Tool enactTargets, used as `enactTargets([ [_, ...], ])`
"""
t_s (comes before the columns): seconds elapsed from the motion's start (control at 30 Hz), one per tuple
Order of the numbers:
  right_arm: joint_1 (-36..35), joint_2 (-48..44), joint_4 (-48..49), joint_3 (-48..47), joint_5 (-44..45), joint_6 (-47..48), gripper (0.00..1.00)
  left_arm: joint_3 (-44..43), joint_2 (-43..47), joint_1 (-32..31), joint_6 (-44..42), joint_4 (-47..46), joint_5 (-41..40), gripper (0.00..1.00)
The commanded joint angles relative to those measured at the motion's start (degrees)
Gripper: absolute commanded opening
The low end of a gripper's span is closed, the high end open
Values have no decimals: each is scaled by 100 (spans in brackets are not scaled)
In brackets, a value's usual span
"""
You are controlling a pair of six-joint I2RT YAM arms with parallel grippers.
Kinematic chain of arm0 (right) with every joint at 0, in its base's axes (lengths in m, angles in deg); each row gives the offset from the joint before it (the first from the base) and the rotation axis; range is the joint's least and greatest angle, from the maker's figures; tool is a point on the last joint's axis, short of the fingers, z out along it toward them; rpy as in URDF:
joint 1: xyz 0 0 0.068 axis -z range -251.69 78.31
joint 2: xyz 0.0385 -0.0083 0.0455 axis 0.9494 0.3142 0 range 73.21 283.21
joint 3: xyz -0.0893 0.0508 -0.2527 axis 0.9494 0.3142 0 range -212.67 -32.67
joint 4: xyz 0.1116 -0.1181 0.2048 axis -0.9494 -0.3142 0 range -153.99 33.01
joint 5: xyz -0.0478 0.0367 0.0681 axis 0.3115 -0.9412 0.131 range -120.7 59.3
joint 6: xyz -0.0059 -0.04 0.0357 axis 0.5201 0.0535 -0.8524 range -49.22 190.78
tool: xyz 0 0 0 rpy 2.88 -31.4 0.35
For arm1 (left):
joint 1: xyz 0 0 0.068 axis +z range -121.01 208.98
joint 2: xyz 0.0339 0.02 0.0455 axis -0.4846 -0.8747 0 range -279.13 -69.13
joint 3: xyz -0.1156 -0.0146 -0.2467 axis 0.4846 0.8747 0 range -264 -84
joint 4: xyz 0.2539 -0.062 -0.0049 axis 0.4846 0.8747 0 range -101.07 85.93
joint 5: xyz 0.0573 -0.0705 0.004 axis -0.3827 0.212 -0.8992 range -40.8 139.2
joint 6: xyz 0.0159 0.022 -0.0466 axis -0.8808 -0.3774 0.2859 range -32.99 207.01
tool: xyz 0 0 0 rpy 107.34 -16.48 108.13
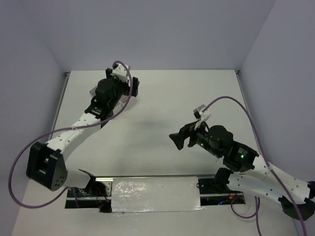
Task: Sort the stationery into containers
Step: Place the stapler in the storage box, then reset both arms
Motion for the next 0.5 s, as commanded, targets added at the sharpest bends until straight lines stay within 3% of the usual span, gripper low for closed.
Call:
enactTargets([
  [0.0, 20, 41, -383, -880, 876, 271, 99, -783, 680, -149, 1313, 1850, -660, 99],
  [0.13, 20, 94, -1251, -1653, 1621, 201, 100, -952, 1602, -167, 2632, 3976, -1425, 99],
  [0.2, 20, 121, -1689, -2041, 1922, 131, 100, -899, 2215, -175, 3159, 4550, -1470, 100],
  [0.3, 29, 129, -2287, -2498, 2467, -106, 100, -697, 3050, -193, 3189, 5316, -1390, 99],
  [0.4, 20, -71, -2615, -2744, 2793, -151, 100, -635, 3773, -193, 3083, 6212, -2222, 99],
  [0.47, 20, -186, -2711, -2824, 2837, -98, 100, -530, 4325, -193, 2899, 6494, -2357, 99],
])
